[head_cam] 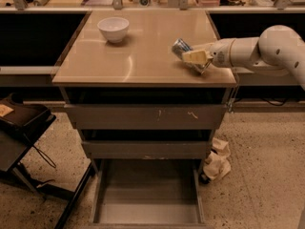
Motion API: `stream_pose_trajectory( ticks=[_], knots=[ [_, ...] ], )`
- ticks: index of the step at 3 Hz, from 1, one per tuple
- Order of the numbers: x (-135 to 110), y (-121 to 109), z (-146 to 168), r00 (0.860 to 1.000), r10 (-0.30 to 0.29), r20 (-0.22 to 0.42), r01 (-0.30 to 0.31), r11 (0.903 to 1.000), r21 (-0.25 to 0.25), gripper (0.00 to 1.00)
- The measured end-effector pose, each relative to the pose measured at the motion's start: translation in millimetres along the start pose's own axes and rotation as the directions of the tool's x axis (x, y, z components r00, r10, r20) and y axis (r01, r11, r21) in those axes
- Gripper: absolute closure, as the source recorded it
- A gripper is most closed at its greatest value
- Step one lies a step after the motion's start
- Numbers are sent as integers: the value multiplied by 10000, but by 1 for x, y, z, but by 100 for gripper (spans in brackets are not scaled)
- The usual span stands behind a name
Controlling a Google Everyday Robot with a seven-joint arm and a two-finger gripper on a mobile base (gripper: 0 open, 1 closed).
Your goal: Pick redbull can from bottom drawer and place on counter
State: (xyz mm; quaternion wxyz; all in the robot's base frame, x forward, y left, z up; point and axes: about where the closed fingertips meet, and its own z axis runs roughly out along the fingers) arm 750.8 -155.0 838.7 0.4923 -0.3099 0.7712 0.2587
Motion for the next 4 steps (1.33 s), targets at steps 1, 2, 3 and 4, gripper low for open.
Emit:
stream_pose_trajectory(
  ticks=[1,2,3,4],
  knots=[
    [-8,1,-3,10000,0,0,0,10000,0,95],
    [-8,1,-3,10000,0,0,0,10000,0,77],
    [-8,1,-3,10000,0,0,0,10000,0,54],
    [-8,1,-3,10000,0,0,0,10000,-1,30]
  ],
)
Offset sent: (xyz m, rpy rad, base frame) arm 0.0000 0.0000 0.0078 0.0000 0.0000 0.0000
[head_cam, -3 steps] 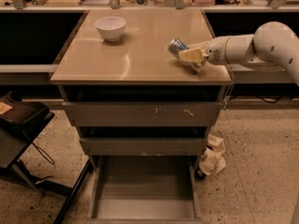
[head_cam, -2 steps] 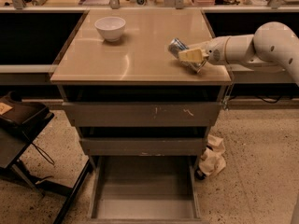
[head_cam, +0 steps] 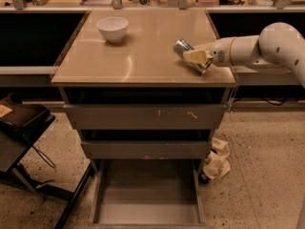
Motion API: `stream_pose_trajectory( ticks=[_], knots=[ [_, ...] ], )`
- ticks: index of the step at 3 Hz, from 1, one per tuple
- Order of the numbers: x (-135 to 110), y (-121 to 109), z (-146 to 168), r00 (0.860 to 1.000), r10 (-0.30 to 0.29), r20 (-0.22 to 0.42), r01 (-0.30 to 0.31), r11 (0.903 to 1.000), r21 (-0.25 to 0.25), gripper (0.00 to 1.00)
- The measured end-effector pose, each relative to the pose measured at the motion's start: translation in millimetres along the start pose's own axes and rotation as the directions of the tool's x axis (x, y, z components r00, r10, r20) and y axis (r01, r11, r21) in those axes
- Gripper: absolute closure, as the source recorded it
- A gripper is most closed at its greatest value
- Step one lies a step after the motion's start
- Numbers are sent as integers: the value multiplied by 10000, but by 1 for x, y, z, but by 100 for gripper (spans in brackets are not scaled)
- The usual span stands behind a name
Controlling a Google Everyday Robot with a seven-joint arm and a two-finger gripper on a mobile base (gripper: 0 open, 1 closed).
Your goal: Pick redbull can from bottom drawer and place on counter
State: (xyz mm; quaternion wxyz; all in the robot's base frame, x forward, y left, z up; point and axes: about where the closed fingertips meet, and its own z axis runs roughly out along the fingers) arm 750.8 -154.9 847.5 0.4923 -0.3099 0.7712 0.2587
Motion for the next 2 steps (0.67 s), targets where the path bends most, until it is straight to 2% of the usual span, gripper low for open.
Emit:
stream_pose_trajectory(
  ticks=[1,2],
  knots=[
    [0,0,0,10000,0,0,0,10000,0,7],
    [0,0,0,10000,0,0,0,10000,0,0]
  ],
)
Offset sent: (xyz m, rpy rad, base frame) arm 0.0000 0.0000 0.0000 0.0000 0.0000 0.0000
